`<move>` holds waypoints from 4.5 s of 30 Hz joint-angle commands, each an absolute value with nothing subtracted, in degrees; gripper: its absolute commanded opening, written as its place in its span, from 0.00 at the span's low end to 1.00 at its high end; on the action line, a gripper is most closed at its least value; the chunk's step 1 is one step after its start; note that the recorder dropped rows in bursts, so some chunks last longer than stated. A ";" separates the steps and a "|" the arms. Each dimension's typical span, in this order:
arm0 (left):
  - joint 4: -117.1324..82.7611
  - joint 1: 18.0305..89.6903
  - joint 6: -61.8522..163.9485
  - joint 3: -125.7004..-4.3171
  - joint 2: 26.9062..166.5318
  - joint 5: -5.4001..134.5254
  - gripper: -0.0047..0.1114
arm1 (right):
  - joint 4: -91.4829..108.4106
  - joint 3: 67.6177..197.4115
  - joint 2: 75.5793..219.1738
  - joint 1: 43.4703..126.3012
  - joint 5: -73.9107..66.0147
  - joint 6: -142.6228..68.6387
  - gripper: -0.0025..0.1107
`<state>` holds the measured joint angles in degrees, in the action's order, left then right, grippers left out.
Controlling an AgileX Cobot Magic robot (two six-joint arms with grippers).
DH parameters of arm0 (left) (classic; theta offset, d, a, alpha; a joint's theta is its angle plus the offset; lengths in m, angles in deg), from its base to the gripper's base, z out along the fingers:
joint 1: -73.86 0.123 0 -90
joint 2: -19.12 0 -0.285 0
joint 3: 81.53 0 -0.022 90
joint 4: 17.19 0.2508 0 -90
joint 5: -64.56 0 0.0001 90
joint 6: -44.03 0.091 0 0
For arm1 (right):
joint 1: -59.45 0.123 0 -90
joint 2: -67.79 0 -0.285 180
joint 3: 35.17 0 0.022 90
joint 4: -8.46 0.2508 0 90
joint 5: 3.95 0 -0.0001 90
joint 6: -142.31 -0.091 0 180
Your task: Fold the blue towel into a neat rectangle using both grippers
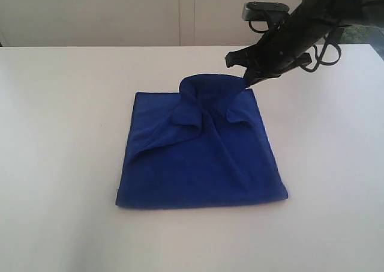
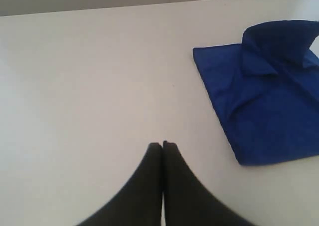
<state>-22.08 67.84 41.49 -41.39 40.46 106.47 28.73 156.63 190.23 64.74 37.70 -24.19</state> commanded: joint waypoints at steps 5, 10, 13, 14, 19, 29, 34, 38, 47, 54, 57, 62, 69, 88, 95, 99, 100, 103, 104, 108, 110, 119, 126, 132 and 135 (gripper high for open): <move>-22.14 67.45 41.46 -40.92 40.08 106.57 0.04 | 27.80 156.79 189.57 64.60 38.17 -24.45 0.02; -22.14 67.45 41.46 -40.92 40.08 106.57 0.04 | 27.80 156.79 189.57 64.60 37.35 -24.45 0.02; -22.14 67.45 41.46 -40.92 40.08 106.57 0.04 | 27.80 156.79 189.57 64.60 36.83 -24.45 0.02; -22.14 67.45 41.46 -40.92 40.08 106.57 0.04 | 27.80 156.79 189.57 64.60 36.83 -24.45 0.02; -22.14 67.45 41.46 -40.92 40.08 106.57 0.04 | 27.80 156.79 189.57 64.60 36.83 -24.45 0.02; -22.25 67.45 41.46 -40.92 40.08 106.17 0.04 | 27.80 156.79 190.03 64.60 37.30 -24.45 0.02; -23.06 67.45 41.26 -40.92 40.46 104.38 0.04 | 27.80 156.79 190.03 64.60 37.77 -24.45 0.02; -28.12 67.45 42.45 -40.92 44.90 102.23 0.04 | 27.80 156.79 190.03 64.60 37.89 -24.45 0.02; -58.62 67.45 66.10 -38.27 72.49 87.12 0.04 | 27.80 156.79 190.03 64.60 38.12 -24.45 0.02; -102.89 67.45 111.63 -41.24 100.09 86.60 0.04 | 27.80 156.79 190.03 64.60 36.80 -24.45 0.02; -117.13 67.35 128.76 -45.60 112.63 98.85 0.04 | 27.80 156.79 190.03 64.60 36.67 -24.45 0.02; -117.13 62.60 126.68 -57.45 127.87 98.87 0.04 | 27.80 156.79 190.03 64.60 36.67 -24.45 0.02; -109.41 53.48 118.70 -70.43 139.61 87.81 0.04 | 27.80 156.79 190.03 64.60 36.67 -24.45 0.02; -0.97 49.81 24.98 -73.68 127.20 92.85 0.04 | 27.80 156.79 190.03 64.60 37.55 -24.45 0.02; -20.51 46.91 32.24 -74.07 131.26 79.62 0.04 | 27.80 156.79 190.03 64.60 37.67 -24.45 0.02; -24.84 45.78 32.25 -77.12 135.74 78.79 0.04 | 27.80 156.79 190.03 64.60 37.56 -24.45 0.02; -26.80 45.78 32.25 -78.04 136.74 78.63 0.04 | 27.80 156.79 190.03 64.60 37.25 -24.45 0.02; -30.05 45.78 33.39 -80.59 139.11 78.26 0.04 | 27.80 156.79 190.03 64.60 37.10 -24.45 0.02; -30.92 45.78 34.05 -81.42 139.62 78.58 0.04 | 27.80 156.79 190.03 64.60 37.10 -24.45 0.02; -39.34 45.78 41.55 -84.66 140.80 80.21 0.04 | 27.80 156.79 190.03 64.60 36.66 -24.45 0.02; -44.59 45.78 47.53 -85.77 140.89 80.94 0.04 | 27.80 156.79 190.03 64.60 36.46 -24.45 0.02; -60.83 45.89 60.50 -87.41 144.46 81.55 0.04 | 27.80 156.79 190.03 64.60 36.56 -24.45 0.02; -60.42 45.89 60.76 -87.41 144.98 79.09 0.27 | 27.80 156.79 190.03 64.60 36.72 -24.45 0.02; -60.74 45.89 60.65 -87.41 146.28 77.09 0.44 | 27.80 156.79 190.03 64.60 36.97 -24.45 0.02; -60.81 45.89 60.77 -87.41 146.62 75.76 0.45 | 27.80 156.79 190.03 64.60 36.97 -24.45 0.02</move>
<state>-59.73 46.00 60.56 -87.29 146.51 76.49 28.03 156.63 190.23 64.74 36.71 -24.24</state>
